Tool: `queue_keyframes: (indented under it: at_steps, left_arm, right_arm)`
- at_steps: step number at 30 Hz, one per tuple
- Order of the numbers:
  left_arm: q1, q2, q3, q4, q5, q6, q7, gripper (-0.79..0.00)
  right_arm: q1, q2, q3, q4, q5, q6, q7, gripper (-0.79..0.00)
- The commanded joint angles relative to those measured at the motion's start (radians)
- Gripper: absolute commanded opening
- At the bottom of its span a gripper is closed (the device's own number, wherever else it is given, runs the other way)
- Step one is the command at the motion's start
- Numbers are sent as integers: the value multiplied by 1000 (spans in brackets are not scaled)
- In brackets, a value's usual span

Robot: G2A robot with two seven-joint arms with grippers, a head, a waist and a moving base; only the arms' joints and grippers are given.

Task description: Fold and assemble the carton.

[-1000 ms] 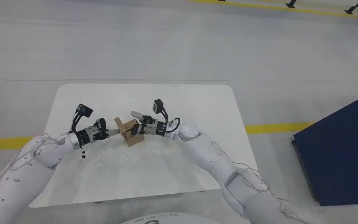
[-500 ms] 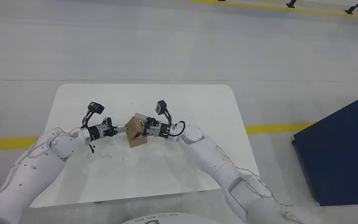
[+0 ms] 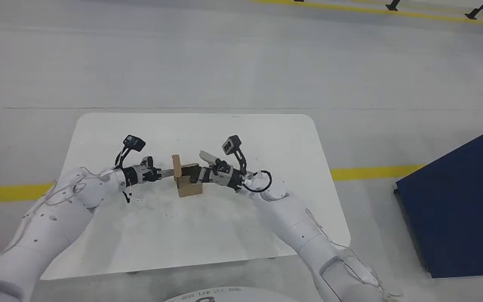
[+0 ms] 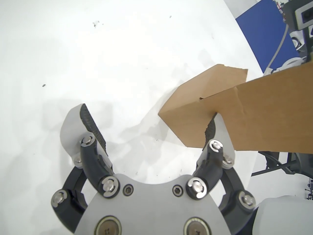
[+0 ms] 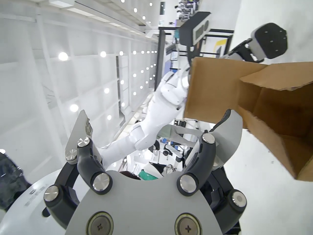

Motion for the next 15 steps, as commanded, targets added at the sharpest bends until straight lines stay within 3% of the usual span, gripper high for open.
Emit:
queue_keyframes:
  at_steps: [1, 7, 15]
  left_arm:
    - [5, 3, -13, -4, -12, -26, 6, 0]
    - [20, 12, -39, -40, -12, -35, -1, 0]
    - [37, 15, -53, -83, 6, -8, -17, 0]
  right_arm:
    - [-20, 10, 54, -3, 43, 8, -3, 0]
    - [29, 10, 58, 71, -65, 116, -204, 0]
    - [78, -11, -37, 120, -148, 215, -219, 0]
